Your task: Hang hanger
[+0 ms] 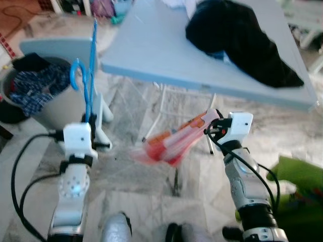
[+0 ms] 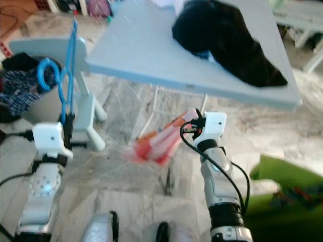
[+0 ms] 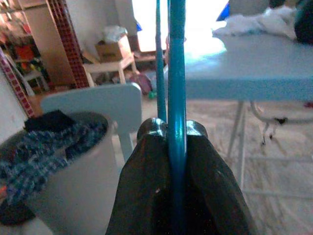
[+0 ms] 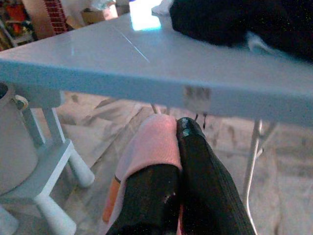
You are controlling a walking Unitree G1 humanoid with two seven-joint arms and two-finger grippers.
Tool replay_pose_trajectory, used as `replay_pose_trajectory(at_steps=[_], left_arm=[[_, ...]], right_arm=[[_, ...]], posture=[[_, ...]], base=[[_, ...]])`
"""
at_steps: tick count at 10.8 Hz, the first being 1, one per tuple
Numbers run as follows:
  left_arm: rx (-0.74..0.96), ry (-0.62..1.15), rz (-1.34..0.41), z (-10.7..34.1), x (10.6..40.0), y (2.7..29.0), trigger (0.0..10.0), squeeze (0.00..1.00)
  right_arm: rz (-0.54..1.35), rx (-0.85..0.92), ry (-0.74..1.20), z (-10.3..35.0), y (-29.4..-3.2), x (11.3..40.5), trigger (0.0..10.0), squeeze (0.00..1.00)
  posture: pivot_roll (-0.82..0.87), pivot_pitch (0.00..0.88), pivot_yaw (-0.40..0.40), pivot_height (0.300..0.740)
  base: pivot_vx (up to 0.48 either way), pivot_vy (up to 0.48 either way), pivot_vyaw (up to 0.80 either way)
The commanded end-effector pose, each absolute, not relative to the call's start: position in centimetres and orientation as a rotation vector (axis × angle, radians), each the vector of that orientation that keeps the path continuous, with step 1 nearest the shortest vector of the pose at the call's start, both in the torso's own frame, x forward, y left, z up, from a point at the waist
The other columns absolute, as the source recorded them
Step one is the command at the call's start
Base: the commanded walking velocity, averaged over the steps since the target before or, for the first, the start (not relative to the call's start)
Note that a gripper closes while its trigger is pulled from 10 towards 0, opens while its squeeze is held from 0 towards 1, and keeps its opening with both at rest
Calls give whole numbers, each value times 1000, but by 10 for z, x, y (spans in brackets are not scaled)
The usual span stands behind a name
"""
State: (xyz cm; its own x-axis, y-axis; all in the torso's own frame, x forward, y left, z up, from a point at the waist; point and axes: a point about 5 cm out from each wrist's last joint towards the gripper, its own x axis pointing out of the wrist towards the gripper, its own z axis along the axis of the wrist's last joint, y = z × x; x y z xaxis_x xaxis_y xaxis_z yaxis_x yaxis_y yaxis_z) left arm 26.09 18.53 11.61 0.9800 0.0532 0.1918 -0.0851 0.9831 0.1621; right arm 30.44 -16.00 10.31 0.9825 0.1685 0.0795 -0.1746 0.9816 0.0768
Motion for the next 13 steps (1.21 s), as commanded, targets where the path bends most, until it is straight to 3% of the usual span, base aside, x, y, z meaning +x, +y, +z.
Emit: replay_pose_trajectory(at_steps=[1, 8, 13], left_arm=[[177, -210, 72, 121, 262, 188, 10000, 0], [189, -255, 48, 135, 275, 196, 10000, 0], [154, -246, 26, 140, 281, 199, 10000, 0]], right_arm=[[230, -6, -167, 123, -155, 308, 10000, 0], [227, 4, -278, 161, -157, 336, 10000, 0], [237, -20, -323, 176, -160, 349, 10000, 0]], posture=[[81, 163, -68, 740], [91, 133, -70, 740], [106, 123, -70, 740]], base=[[465, 0, 0], [458, 0, 0], [319, 355, 0]])
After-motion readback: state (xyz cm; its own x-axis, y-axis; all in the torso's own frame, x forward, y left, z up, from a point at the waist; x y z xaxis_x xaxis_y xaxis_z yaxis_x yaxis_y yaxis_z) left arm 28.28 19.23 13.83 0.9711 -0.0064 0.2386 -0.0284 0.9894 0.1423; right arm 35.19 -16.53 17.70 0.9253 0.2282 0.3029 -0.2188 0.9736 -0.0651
